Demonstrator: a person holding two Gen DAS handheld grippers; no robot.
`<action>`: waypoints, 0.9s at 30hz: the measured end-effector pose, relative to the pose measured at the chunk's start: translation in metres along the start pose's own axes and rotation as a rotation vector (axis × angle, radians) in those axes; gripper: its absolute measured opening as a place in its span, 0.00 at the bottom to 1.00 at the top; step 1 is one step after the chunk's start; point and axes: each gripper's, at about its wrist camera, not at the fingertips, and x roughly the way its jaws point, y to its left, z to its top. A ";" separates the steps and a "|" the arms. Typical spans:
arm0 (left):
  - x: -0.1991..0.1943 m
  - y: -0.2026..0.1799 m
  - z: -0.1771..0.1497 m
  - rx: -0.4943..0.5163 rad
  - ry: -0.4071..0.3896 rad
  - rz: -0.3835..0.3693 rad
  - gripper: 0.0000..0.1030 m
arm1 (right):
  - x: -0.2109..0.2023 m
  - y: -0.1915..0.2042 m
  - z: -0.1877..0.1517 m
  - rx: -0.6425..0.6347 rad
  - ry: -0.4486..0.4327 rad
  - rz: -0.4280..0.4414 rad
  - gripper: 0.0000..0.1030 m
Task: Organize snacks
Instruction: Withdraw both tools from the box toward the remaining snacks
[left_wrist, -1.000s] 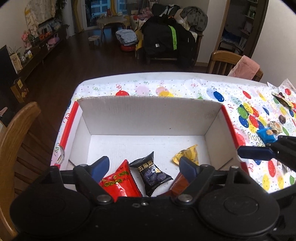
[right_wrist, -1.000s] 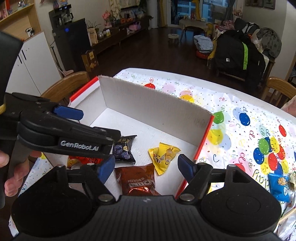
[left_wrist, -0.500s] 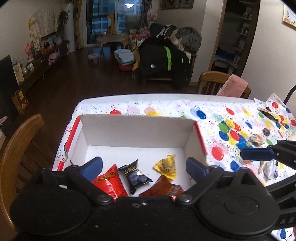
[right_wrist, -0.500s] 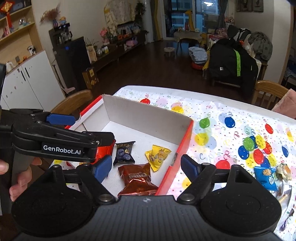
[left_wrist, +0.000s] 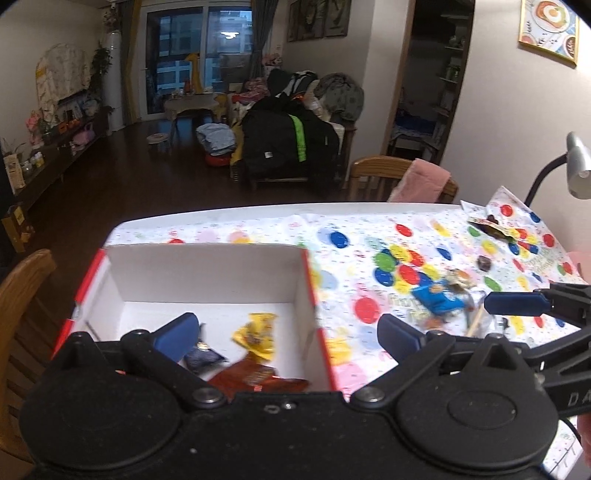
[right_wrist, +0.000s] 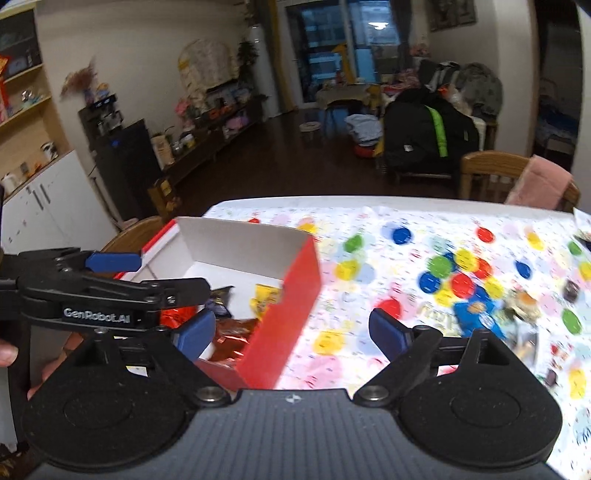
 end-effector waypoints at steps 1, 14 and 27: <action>0.001 -0.007 -0.001 0.003 -0.001 -0.009 1.00 | -0.003 -0.006 -0.004 0.010 -0.003 -0.009 0.88; 0.043 -0.106 -0.006 0.041 0.032 -0.129 1.00 | -0.040 -0.109 -0.051 0.079 -0.002 -0.207 0.88; 0.104 -0.173 0.003 0.054 0.084 -0.135 1.00 | -0.048 -0.198 -0.086 0.132 0.028 -0.294 0.88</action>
